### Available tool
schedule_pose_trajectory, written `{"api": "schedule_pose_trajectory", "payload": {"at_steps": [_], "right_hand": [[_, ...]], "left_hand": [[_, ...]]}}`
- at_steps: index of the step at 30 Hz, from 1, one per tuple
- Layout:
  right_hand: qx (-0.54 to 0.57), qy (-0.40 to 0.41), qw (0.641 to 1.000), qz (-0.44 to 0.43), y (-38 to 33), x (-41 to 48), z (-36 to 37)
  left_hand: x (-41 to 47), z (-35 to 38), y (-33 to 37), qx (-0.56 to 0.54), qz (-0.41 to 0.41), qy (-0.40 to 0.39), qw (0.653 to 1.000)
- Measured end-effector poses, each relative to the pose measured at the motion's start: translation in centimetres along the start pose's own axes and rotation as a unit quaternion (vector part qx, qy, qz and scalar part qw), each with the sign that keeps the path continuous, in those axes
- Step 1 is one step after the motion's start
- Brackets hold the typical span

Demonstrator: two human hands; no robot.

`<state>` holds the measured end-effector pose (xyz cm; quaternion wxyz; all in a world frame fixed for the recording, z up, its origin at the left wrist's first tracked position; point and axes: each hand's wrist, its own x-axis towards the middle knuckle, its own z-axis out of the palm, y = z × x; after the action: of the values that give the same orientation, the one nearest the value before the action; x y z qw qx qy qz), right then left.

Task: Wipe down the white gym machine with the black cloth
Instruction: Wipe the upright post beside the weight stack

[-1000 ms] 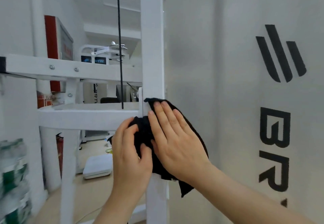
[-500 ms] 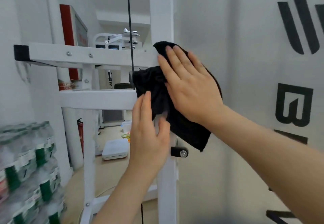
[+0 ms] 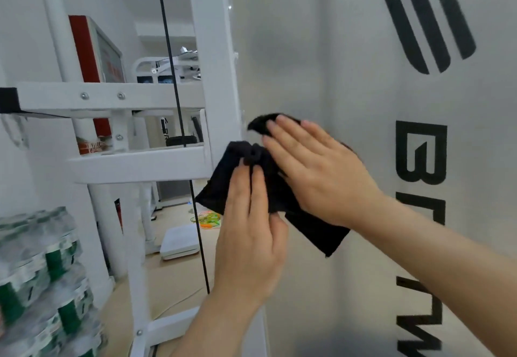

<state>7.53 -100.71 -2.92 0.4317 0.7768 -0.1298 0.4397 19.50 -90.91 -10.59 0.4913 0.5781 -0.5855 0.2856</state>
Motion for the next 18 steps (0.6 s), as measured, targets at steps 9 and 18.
{"api": "schedule_pose_trajectory", "payload": {"at_steps": [9, 18], "right_hand": [[0.035, -0.039, 0.995, 0.083, -7.9, -7.1, 1.5], [0.045, 0.052, 0.99, 0.12, -0.6, -9.0, -1.3]], "left_hand": [[-5.8, 1.9, -2.9, -0.034, -0.004, 0.035, 0.999], [-4.1, -0.3, 1.5, -0.153, 0.051, -0.064, 0.985]]}}
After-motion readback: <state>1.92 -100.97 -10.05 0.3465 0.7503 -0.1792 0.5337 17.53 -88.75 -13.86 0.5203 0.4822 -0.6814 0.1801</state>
